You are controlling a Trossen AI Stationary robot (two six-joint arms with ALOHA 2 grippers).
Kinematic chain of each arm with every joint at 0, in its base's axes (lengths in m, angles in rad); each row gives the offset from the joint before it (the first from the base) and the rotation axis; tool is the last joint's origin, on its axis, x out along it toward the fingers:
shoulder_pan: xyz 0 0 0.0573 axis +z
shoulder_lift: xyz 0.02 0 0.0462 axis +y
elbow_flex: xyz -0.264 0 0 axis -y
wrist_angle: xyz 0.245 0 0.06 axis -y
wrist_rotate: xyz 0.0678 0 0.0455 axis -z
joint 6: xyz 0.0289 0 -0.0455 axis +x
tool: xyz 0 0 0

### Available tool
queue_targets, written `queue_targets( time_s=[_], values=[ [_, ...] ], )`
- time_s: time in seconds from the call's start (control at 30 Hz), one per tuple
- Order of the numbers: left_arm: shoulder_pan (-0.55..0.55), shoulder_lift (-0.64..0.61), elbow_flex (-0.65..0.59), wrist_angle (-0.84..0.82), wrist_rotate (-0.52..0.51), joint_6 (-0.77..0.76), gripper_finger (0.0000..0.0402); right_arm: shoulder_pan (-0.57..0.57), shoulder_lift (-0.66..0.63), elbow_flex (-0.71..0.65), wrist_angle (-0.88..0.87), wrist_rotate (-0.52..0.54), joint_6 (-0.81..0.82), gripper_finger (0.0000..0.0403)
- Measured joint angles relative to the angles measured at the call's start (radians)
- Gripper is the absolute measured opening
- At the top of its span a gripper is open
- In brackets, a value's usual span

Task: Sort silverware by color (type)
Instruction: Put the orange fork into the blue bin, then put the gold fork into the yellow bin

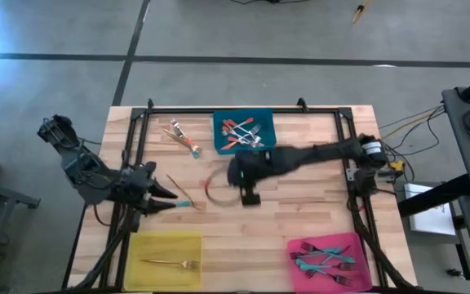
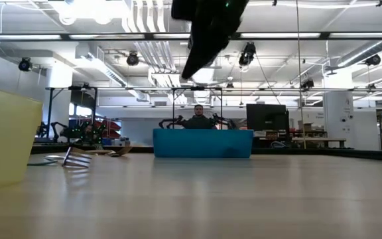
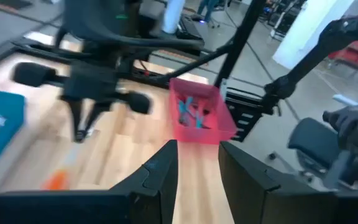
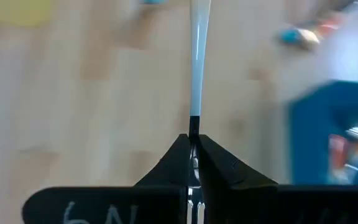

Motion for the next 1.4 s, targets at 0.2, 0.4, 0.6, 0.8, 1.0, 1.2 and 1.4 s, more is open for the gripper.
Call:
queue_targets(
  time_s=[0.2, 0.4, 0.6, 0.8, 1.0, 1.2, 1.4],
  values=[
    [0.0, -0.046, 0.0, -0.016, -0.153, 0.086, 0.0099, -0.245, 0.015, 0.0, 0.035, 0.004, -0.106, 0.0009],
    [0.0, -0.082, 0.0, -0.016, -0.374, 0.095, 0.0099, -0.465, 0.076, -0.011, 0.023, -0.125, -0.143, 0.0009],
    [0.0, -0.106, 0.0, -0.015, -0.561, 0.067, 0.0099, -0.562, 0.109, -0.015, 0.005, -0.173, -0.018, 0.0016],
    [0.0, -0.107, 0.0, -0.071, -0.719, -0.05, 0.0099, -0.617, 0.111, -0.015, -0.038, -0.302, 0.018, 0.0043],
    [0.004, -0.106, -0.002, -0.38, -0.586, -0.505, 0.0099, -0.63, 0.111, -0.015, -0.038, -0.427, 0.02, 0.0065],
    [0.004, -0.074, -0.006, -0.749, -0.116, -0.943, 0.0099, -0.63, 0.099, -0.015, -0.057, -0.446, 0.103, 0.009],
    [0.004, -0.054, -0.054, -0.806, 0.127, -0.906, 0.0099, -0.609, 0.036, -0.015, -0.081, -0.545, 0.138, 0.0102]
  ],
)
